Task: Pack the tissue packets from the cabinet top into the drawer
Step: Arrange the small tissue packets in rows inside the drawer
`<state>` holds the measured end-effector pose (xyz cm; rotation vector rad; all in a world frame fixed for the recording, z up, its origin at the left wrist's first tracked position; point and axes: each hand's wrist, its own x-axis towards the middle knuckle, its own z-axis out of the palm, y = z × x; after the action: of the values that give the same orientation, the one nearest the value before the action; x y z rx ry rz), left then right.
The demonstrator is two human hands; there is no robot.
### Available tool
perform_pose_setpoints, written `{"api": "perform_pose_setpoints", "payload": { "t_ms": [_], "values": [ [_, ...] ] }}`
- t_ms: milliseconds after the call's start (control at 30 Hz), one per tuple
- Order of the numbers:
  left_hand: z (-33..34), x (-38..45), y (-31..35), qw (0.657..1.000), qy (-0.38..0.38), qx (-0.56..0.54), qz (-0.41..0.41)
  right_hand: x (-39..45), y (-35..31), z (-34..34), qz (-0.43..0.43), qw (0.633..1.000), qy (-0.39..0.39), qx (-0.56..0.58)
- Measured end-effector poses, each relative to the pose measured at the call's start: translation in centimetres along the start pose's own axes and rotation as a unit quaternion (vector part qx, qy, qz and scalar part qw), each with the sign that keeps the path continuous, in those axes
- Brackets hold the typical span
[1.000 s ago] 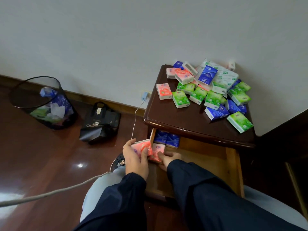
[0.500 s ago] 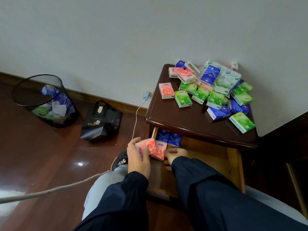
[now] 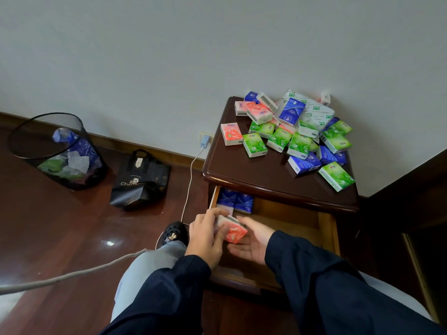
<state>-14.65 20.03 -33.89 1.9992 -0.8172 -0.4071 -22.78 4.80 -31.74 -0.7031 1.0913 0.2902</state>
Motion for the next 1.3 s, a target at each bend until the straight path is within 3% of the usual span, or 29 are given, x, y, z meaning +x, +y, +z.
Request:
{"api": "perform_pose_setpoints", "payload": {
  "t_ms": [200,300,400,567,700,867,1067,1167,1300],
  "values": [
    [0.1,0.4,0.4,0.993,0.000,0.120,0.010,-0.1,-0.1,-2.2,-0.073,0.991,0.045,0.107],
    [0.2,0.4,0.4,0.977,-0.017,0.211,0.007,0.2,-0.3,-2.8,-0.099,0.986,0.082,0.107],
    [0.4,0.5,0.5,0.951,-0.054,0.303,0.005,0.6,-0.1,-2.9,-0.086,0.986,0.134,0.044],
    [1.1,0.7,0.3,0.926,-0.100,0.365,-0.010,1.8,0.9,-1.7,-0.094,0.968,0.229,-0.037],
    [1.4,0.9,0.1,0.918,-0.127,0.375,-0.017,2.3,1.3,-1.3,-0.109,0.921,0.295,-0.230],
    [1.5,0.8,-0.3,0.919,-0.126,0.374,-0.016,3.0,1.2,-1.4,-0.105,0.884,0.300,-0.342],
    [1.7,0.9,-0.5,0.918,-0.131,0.374,-0.015,3.8,0.7,-0.6,-0.084,0.899,0.347,-0.254],
    [1.7,0.9,-0.7,0.915,-0.133,0.380,-0.012,4.6,1.2,-0.1,-0.128,0.921,0.322,-0.177],
    [1.8,0.9,-0.7,0.915,-0.132,0.380,-0.012,4.4,1.3,-0.2,-0.186,0.913,0.303,-0.198]
  ]
}}
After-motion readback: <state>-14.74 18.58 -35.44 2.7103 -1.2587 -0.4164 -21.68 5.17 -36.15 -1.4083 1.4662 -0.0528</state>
